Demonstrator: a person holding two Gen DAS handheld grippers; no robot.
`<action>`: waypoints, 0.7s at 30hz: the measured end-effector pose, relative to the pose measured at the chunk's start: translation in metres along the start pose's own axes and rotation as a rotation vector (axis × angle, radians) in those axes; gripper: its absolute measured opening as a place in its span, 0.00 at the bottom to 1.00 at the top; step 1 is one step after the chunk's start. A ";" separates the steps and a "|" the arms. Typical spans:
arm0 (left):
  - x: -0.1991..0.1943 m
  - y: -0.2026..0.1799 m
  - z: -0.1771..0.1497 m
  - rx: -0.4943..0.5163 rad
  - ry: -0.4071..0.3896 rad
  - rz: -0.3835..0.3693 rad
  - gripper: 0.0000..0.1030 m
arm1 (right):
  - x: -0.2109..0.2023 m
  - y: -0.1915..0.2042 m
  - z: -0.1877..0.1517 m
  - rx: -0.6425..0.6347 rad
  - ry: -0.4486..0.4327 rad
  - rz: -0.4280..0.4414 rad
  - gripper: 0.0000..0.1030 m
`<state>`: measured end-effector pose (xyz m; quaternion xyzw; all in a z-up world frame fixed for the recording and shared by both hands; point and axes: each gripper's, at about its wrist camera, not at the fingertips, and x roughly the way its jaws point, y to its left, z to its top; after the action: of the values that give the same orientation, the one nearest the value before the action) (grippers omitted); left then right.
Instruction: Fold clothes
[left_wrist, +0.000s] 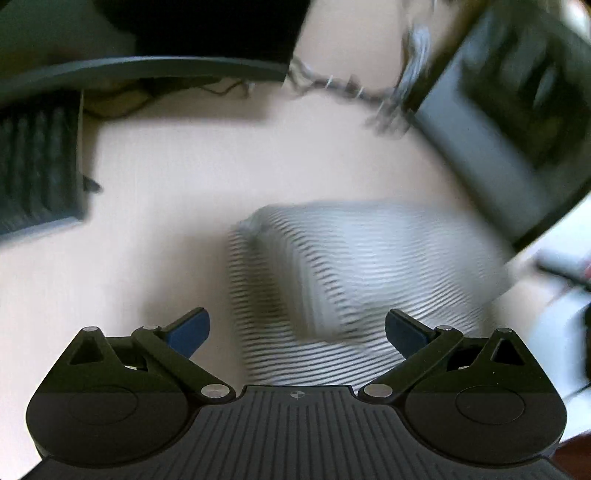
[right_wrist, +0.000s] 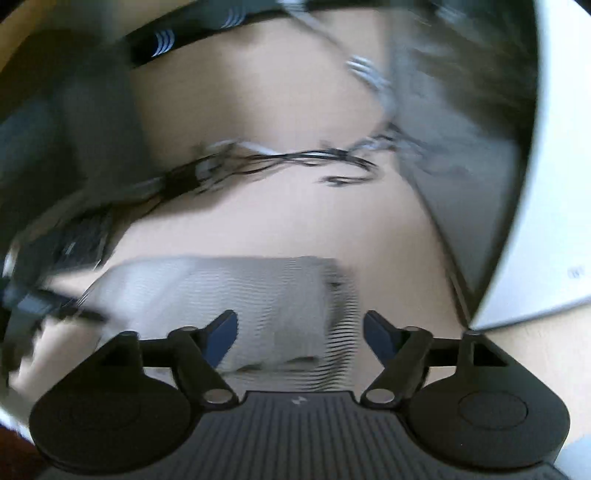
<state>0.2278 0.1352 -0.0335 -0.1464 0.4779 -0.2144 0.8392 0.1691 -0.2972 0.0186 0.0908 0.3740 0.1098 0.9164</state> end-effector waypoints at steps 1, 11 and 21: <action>-0.003 0.003 0.004 -0.061 -0.024 -0.056 1.00 | 0.006 -0.005 0.002 0.027 0.004 0.007 0.79; 0.047 -0.007 0.019 -0.214 0.016 -0.016 0.49 | 0.088 0.016 0.007 -0.038 0.145 0.118 0.43; 0.050 -0.014 0.094 -0.140 -0.132 0.050 0.29 | 0.155 0.039 0.094 -0.089 0.060 0.195 0.29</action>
<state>0.3291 0.1024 -0.0171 -0.2068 0.4390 -0.1494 0.8615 0.3380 -0.2264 -0.0089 0.0825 0.3857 0.2175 0.8928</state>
